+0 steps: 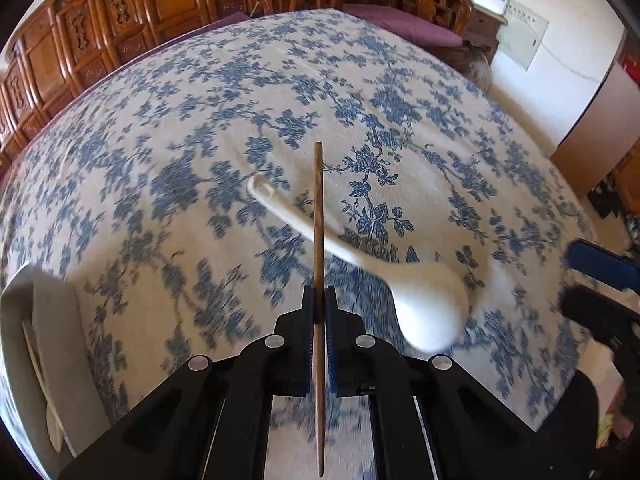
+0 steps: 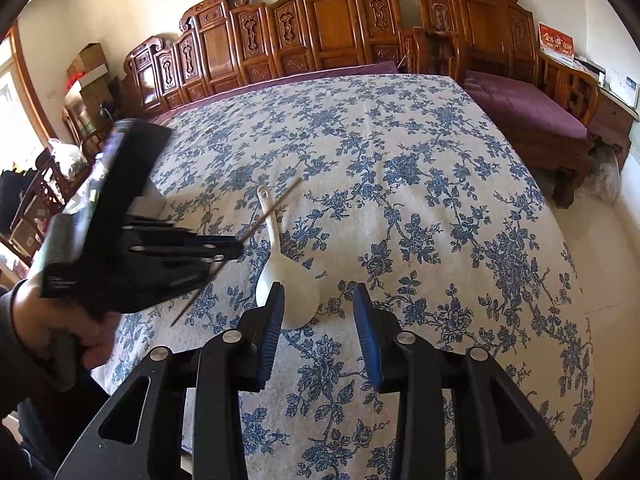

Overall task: Organize utensils
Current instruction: 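Grasp the white ceramic soup spoon handle with the right tool while the left tool lifts the chopstick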

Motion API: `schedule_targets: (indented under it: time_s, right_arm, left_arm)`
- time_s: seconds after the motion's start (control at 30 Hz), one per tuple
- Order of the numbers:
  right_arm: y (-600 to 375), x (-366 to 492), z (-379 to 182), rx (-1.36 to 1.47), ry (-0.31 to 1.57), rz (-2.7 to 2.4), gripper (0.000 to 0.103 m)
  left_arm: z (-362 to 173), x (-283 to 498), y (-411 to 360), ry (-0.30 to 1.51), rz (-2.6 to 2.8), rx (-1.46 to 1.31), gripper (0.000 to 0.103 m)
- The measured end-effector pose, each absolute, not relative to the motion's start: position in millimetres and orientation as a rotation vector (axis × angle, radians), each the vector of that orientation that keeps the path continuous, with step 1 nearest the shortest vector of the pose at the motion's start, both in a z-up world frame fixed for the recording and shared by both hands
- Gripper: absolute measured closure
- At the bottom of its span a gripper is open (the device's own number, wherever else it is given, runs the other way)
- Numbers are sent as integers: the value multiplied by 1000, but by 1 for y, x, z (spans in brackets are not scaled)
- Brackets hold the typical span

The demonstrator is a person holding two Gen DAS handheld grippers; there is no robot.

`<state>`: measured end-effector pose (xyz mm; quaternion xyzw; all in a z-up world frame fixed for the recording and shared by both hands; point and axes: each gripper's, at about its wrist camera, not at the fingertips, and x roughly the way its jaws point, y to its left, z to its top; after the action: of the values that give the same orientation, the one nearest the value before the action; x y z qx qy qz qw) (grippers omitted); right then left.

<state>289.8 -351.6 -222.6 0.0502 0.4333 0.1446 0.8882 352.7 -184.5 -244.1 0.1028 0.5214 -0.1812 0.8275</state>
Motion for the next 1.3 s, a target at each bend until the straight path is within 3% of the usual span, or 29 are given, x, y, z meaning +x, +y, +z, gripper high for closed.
schedule_targets:
  time_s: [0.57, 1.07, 1.3]
  right_arm:
    - [-270, 372, -236, -84, 1015, 372, 65]
    - [-256, 398, -283, -210, 1162, 339, 65]
    - [-254, 399, -281, -212, 1203, 345, 85]
  left_arm:
    - [-132, 320, -117, 950, -427, 116, 99]
    - [-97, 306, -71, 903, -389, 91, 99]
    - [-95, 303, -50, 898, -360, 71, 99]
